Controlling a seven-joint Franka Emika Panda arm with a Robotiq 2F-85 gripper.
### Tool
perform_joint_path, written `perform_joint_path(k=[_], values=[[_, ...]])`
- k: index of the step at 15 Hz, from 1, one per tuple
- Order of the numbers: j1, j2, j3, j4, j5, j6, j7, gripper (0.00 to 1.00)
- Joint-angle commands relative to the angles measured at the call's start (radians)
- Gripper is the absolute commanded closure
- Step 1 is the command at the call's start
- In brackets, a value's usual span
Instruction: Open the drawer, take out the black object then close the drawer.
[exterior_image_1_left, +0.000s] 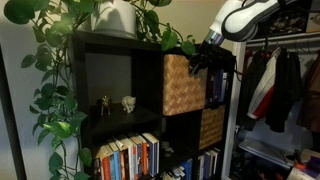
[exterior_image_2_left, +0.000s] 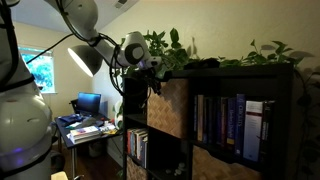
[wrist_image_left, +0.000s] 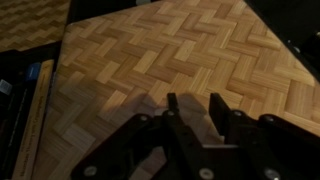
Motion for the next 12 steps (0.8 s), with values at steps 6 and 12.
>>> perform_joint_path(k=[6,12], values=[[0.104,-0.07,-0.125,0.202,0.157,-0.675,-0.148,0.0],[0.09,-0.074,-0.142,0.288,0.135,-0.967,-0.187,0.0]])
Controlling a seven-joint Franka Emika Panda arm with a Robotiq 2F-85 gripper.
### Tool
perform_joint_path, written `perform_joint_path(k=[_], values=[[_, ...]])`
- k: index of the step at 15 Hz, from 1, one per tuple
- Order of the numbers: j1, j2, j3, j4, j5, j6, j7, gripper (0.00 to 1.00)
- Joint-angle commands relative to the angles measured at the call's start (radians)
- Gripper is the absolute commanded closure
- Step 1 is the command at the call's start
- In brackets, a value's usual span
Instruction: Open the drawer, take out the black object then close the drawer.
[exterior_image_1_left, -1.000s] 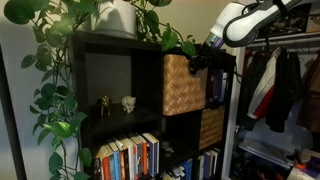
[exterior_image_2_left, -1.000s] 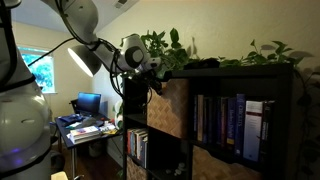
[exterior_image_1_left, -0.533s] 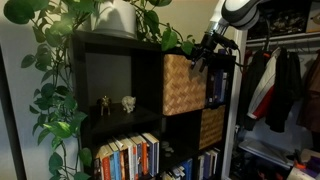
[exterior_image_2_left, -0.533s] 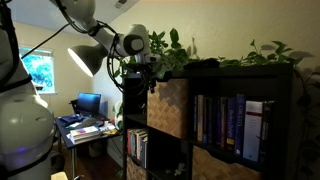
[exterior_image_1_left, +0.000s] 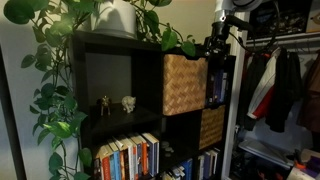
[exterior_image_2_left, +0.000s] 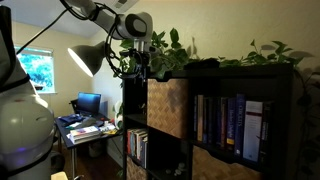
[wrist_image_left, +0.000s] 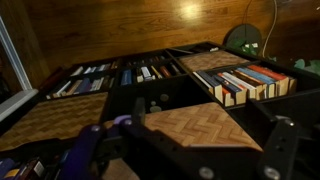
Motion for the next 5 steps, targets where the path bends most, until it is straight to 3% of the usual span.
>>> perform_joint_path(k=[1,3,5], values=[[-0.004,-0.016,-0.013,0.026,-0.012,-0.126,-0.042,0.0],[-0.006,-0.02,-0.015,0.024,-0.017,-0.161,-0.06,0.0],[-0.006,0.0,-0.005,0.024,-0.006,-0.124,-0.039,0.0]])
